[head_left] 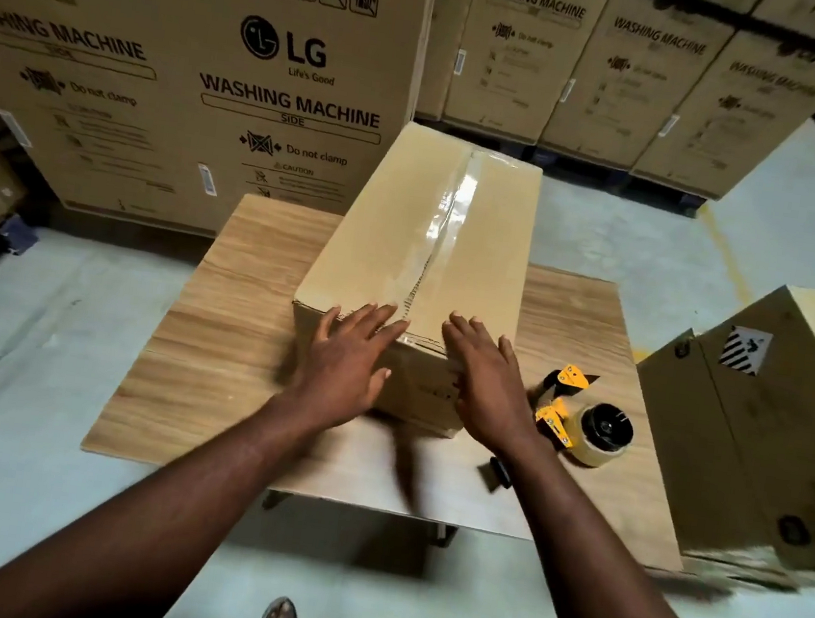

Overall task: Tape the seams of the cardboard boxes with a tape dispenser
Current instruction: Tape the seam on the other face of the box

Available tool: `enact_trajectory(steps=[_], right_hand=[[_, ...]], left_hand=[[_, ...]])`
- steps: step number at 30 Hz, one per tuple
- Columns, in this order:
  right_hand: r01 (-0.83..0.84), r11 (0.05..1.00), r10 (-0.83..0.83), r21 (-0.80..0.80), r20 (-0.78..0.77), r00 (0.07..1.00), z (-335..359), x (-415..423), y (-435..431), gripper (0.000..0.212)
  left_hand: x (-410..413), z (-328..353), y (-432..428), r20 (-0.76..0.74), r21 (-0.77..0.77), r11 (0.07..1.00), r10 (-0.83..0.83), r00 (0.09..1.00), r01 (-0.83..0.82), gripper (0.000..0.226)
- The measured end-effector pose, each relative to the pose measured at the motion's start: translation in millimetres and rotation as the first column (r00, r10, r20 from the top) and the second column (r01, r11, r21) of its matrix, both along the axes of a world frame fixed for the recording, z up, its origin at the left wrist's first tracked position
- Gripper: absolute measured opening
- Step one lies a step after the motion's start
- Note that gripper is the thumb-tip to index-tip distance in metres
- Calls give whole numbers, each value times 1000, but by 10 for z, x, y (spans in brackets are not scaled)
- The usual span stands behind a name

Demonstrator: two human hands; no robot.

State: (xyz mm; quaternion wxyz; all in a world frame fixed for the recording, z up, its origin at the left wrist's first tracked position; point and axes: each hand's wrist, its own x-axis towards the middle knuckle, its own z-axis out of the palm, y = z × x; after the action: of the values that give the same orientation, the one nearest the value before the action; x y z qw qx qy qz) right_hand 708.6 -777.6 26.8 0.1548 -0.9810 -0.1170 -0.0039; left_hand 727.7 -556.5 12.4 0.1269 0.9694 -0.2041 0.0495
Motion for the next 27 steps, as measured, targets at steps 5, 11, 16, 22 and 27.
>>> enact_trajectory(steps=[5,11,16,22,27], right_hand=[[-43,989,36,142,51,998,-132,-112,-321,93],[149,637,-231,756,4,973,-236,-319,-692,40],[557,312,-568,769,-319,759,-541,-564,-1064,30],[886,4,-512,464,-760,400,-1181,-713,-1404,21],[905,-157,-327,394,-886,329,-1362,-654,-1619,23]], left_hand=[[-298,30,-221,17,-46,998,50,999,-50,68],[-551,62,-742,19,-292,956,-15,1000,20,66],[-801,-151,-1415,-74,-473,842,-331,941,260,61],[-607,-707,-2098,-618,-324,942,-145,773,-82,68],[-526,-971,-2511,-690,-254,943,-21,724,-215,28]])
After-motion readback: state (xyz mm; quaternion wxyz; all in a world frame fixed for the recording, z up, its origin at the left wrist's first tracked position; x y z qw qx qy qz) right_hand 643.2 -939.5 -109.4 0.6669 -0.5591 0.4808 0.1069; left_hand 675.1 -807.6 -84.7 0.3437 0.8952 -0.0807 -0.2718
